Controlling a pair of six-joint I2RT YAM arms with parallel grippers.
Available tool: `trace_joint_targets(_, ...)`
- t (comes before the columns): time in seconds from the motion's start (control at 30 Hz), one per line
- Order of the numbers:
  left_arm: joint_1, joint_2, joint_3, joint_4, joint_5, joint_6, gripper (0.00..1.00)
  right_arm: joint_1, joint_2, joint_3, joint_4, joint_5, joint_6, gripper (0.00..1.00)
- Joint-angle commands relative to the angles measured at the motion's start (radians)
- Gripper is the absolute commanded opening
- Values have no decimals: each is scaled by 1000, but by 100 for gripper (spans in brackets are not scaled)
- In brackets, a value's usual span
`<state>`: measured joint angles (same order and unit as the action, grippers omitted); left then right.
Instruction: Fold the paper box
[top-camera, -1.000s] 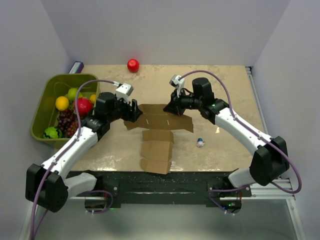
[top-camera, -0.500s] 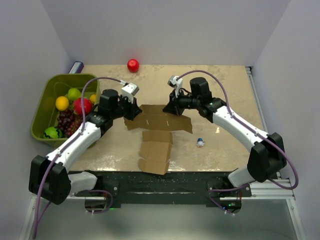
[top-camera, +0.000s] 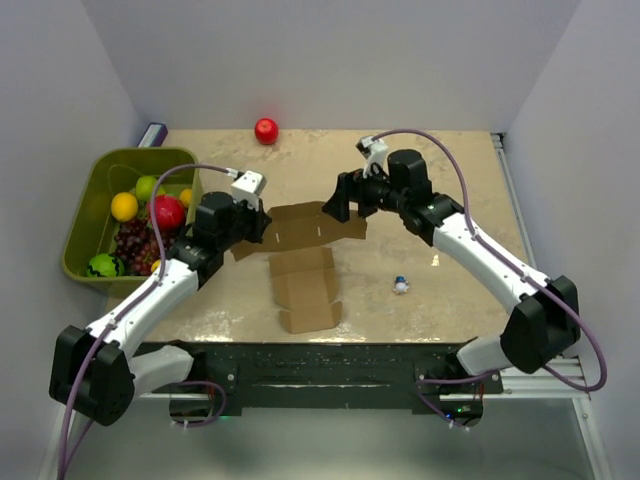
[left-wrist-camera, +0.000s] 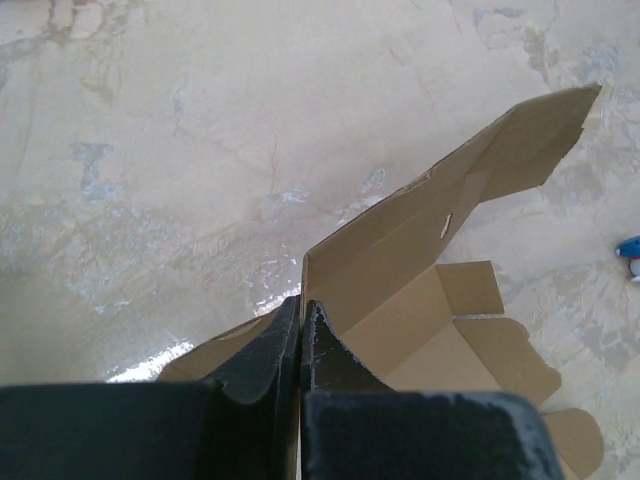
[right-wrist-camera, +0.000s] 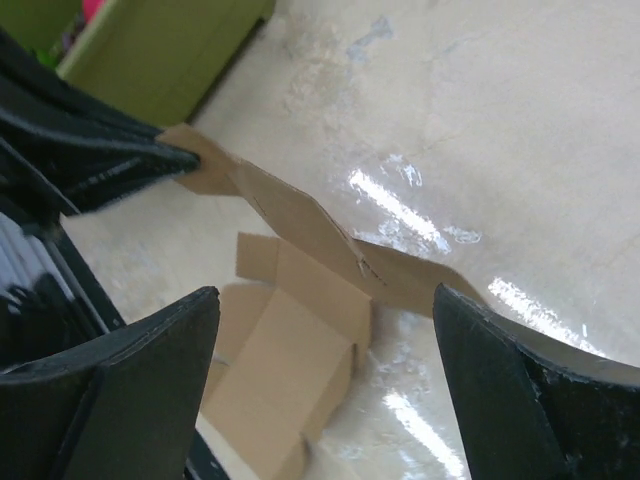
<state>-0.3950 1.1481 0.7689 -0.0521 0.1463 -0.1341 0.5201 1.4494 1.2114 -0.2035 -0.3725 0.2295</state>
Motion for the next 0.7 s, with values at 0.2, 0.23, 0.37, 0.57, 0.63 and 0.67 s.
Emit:
trace_joint_targets(0.2, -122, -24, -166, 331, -261, -71, 0, 93, -110, -187, 395, 43, 614, 90)
trace_joint_targets(0.23, -131, -19, -174, 359, -269, -67, 0, 103, -101, -209, 421, 46, 640, 90)
trace_joint_targets(0.37, -174, -4, -206, 405, -295, -44, 0, 120, -31, -291, 602, 30, 827, 88)
trace_joint_targets(0.57, -208, -13, -258, 486, -318, 19, 0, 132, 35, -352, 708, 127, 1026, 86)
trace_joint_targets(0.63, -217, -16, -273, 514, -324, 48, 0, 130, 55, -363, 719, 152, 1068, 86)
trace_joint_targets(0.67, -222, -19, -279, 523, -326, 60, 0, 130, 61, -366, 723, 161, 1105, 86)
